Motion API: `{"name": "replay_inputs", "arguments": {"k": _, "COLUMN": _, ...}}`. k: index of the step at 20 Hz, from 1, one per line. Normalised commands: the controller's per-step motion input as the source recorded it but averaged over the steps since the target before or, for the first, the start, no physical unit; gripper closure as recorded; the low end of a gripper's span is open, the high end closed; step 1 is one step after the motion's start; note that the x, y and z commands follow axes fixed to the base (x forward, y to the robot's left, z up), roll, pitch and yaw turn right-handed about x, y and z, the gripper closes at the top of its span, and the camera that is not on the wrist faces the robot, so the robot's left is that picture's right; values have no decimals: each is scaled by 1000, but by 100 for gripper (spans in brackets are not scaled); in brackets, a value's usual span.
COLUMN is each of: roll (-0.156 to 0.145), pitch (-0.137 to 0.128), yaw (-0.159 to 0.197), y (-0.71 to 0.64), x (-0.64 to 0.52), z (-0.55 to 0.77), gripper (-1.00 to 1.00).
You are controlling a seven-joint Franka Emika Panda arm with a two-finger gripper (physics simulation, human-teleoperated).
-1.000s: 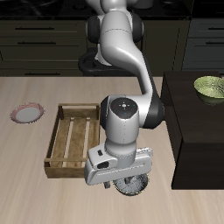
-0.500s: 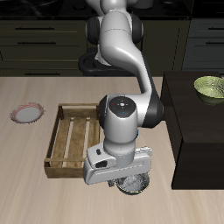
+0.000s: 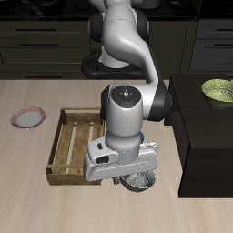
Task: Place the black bowl on the plate
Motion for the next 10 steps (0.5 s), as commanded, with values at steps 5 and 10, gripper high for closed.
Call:
{"name": "replay_inputs", "arguments": {"k": 5, "roll": 16, "pitch": -62, "yaw": -47, "y": -39, "x": -213, "z": 371, "gripper": 100}}
{"name": "replay_inputs", "arguments": {"k": 10, "roll": -4, "pitch": -58, "yaw": -21, "y": -134, "x": -225, "z": 322, "gripper": 100}}
